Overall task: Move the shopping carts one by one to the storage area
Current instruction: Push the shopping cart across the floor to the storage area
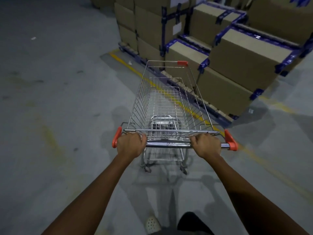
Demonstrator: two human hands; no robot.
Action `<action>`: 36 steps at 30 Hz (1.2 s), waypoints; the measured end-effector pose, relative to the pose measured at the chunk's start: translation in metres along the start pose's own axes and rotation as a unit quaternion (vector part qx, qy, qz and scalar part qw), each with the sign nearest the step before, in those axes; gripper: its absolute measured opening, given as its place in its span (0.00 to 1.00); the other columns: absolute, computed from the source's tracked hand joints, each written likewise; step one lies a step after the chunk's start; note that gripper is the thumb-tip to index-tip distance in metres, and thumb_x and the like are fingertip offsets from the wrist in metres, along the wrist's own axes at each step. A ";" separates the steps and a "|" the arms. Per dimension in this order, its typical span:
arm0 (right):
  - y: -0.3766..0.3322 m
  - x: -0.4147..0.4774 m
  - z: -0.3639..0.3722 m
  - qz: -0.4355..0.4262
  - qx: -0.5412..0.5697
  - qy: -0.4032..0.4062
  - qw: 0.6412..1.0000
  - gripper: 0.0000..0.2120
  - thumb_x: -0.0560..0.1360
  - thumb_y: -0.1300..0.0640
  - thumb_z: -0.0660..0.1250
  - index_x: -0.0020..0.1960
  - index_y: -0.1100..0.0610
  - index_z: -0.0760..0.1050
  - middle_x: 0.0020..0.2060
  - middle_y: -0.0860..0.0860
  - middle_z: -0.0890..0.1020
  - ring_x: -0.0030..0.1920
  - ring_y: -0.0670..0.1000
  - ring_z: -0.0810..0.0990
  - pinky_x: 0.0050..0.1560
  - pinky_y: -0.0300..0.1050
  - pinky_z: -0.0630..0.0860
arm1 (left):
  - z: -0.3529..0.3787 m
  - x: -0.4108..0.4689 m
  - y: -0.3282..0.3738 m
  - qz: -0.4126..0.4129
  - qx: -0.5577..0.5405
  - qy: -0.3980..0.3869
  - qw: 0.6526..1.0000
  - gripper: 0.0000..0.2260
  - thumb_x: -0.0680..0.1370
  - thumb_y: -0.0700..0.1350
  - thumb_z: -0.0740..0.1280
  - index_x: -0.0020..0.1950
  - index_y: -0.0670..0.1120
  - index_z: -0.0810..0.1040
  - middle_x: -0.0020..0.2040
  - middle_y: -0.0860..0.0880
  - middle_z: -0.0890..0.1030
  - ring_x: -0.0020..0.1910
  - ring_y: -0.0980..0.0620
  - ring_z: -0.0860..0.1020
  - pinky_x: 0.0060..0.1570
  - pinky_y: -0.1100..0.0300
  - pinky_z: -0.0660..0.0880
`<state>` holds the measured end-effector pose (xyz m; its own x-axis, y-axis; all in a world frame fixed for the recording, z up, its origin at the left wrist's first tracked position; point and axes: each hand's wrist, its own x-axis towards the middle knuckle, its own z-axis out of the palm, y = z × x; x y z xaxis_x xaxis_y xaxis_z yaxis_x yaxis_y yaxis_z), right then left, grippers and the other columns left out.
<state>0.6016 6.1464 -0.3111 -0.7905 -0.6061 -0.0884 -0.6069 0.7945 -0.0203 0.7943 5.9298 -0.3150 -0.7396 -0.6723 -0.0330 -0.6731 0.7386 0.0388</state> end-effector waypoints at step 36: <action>-0.318 0.502 -0.042 -0.237 -0.065 0.009 0.969 0.23 0.79 0.44 0.53 0.39 0.54 0.79 0.32 0.51 0.74 0.32 0.54 0.72 0.36 0.43 0.66 | -0.040 0.396 -0.239 -0.171 -0.015 -0.052 0.984 0.33 0.80 0.68 0.44 0.36 0.47 0.78 0.33 0.51 0.75 0.35 0.51 0.74 0.43 0.55 0.64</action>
<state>0.3947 5.5877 -0.3073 -0.4211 -0.9033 -0.0821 -0.9065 0.4161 0.0723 0.6625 5.4848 -0.2971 -0.4676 -0.8709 -0.1513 -0.8831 0.4677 0.0373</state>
